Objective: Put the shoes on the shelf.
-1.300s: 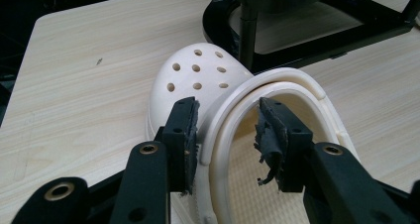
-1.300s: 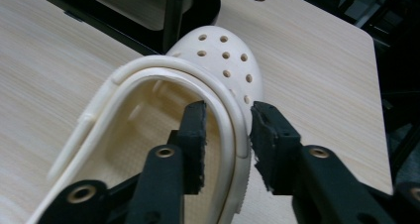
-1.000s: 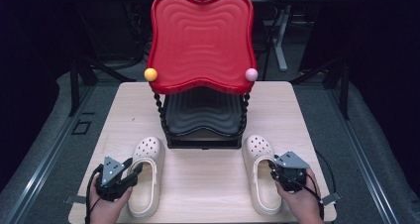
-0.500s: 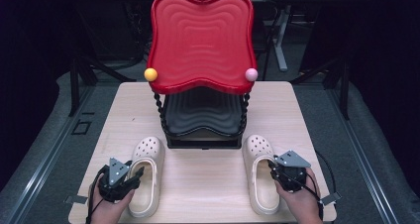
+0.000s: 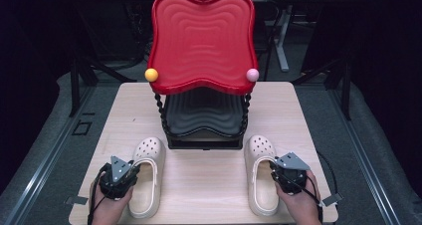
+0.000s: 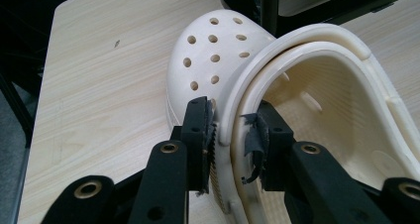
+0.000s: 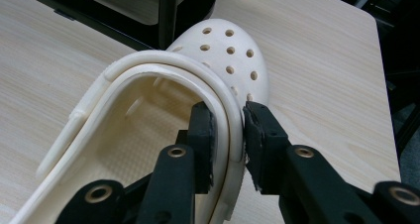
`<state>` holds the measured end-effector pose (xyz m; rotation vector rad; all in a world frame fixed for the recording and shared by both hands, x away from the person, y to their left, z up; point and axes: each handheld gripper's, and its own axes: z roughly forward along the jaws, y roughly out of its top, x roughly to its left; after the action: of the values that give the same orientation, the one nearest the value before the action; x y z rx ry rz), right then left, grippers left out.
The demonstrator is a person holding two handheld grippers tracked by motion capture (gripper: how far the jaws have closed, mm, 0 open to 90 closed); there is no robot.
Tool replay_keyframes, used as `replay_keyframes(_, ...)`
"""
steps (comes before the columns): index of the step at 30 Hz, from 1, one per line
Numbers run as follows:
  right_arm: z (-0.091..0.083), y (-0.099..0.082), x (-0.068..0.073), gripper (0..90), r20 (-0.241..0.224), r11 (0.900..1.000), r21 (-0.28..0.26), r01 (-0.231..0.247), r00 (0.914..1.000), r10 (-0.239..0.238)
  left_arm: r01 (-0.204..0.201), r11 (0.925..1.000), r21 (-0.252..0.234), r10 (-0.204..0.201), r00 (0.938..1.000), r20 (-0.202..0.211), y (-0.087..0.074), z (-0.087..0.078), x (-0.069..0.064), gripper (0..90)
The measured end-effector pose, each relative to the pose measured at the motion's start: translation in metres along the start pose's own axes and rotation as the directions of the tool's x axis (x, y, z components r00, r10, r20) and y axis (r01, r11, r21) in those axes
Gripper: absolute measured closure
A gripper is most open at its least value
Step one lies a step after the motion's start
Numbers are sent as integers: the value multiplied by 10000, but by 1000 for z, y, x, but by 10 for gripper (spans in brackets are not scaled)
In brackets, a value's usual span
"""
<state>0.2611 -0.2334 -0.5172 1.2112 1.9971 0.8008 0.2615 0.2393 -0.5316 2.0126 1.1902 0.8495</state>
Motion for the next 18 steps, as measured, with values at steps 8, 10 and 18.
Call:
replay_keyframes(8, -4, -1, -1, 751, 20, 9994, -5, -333, 9994, 333, 32, 10000, 4, -32, 10000, 84, 0, 0, 4, 750)
replay_keyframes(10, -5, -1, 0, 753, 64, 9995, -2, -311, 9995, 311, 15, 10000, 26, -15, 10000, 89, 0, 0, 5, 755)
replay_keyframes(18, -10, 2, 1, 758, 66, 9997, -78, -210, 9998, 211, 36, 9999, 124, -37, 10000, 84, 2, -7, 6, 761)
